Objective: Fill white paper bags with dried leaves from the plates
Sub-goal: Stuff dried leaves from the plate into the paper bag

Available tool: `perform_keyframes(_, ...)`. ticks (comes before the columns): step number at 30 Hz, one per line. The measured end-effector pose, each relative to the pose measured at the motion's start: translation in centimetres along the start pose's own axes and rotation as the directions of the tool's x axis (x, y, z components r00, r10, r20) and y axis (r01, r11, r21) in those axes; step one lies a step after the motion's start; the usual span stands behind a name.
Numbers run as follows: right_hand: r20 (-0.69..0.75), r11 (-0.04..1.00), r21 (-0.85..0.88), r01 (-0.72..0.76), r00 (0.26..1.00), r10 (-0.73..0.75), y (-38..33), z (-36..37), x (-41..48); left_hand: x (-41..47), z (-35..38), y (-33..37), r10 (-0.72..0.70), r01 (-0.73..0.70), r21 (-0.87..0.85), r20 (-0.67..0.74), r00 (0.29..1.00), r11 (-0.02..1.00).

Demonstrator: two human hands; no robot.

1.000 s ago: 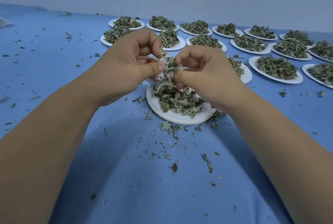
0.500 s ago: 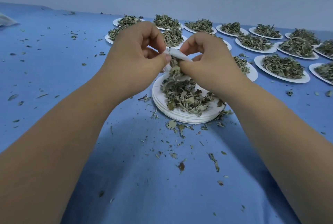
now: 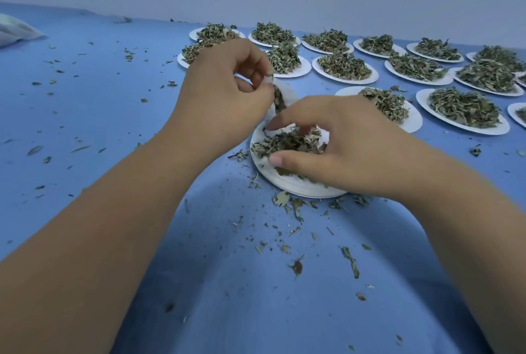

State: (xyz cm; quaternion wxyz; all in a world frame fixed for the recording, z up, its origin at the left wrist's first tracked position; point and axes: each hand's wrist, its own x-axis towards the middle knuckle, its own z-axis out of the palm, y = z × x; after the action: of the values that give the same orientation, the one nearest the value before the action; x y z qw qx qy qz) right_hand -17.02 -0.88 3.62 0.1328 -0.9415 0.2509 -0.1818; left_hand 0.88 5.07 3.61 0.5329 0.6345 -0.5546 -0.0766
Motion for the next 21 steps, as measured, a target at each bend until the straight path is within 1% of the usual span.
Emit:
perform_keyframes(2, 0.043, 1.000, -0.005, -0.001, 0.999, 0.001, -0.1, 0.6, 0.2, 0.0, 0.1, -0.2, 0.012, -0.011, 0.044, -0.016, 1.000, 0.999)
perform_keyframes(3, 0.036, 1.000, 0.006, 0.006, 0.999, -0.007, -0.1, 0.8, 0.3, 0.0, 0.2, -0.2, 0.030, -0.027, 0.080, -0.031, 0.999, 0.996)
perform_keyframes(6, -0.103, 0.999, 0.039, 0.015, 0.995, -0.011, 0.2, 0.8, 0.4, 0.0, 0.1, -0.5, 0.127, -0.111, 0.238, -0.051, 0.991, 0.965)
perform_keyframes(8, -0.176, 0.999, 0.020, -0.027, 0.984, 0.030, 0.7, 0.3, 0.3, 0.0, 0.1, -0.6, 0.154, -0.138, 0.253, -0.046, 0.987, 0.958)
perform_keyframes(9, -0.179, 0.999, 0.001, -0.043, 0.983, 0.043, 1.0, 0.1, 0.3, 0.1, 0.1, -0.7, 0.159, -0.145, 0.246, -0.040, 0.986, 0.958)
perform_keyframes(13, -0.107, 0.996, 0.014, -0.093, 0.990, 0.094, 1.6, 0.1, 0.3, 0.0, 0.3, -0.7, 0.172, -0.177, 0.239, 0.043, 0.984, 0.955)
perform_keyframes(17, -0.073, 0.995, 0.012, -0.099, 0.992, 0.100, 1.7, 0.4, 0.4, -0.1, 0.3, -1.0, 0.120, -0.147, 0.235, 0.123, 0.985, 0.961)
perform_keyframes(19, 0.027, 0.995, 0.016, -0.098, 0.995, 0.097, 1.9, 0.6, 0.2, 0.0, 0.4, -1.1, 0.131, -0.162, 0.244, 0.137, 0.982, 0.956)
perform_keyframes(21, 0.147, 0.998, -0.016, -0.068, 0.987, 0.070, 2.0, 1.2, 0.2, 0.1, 0.5, -1.3, 0.156, -0.194, 0.281, 0.150, 0.976, 0.940)
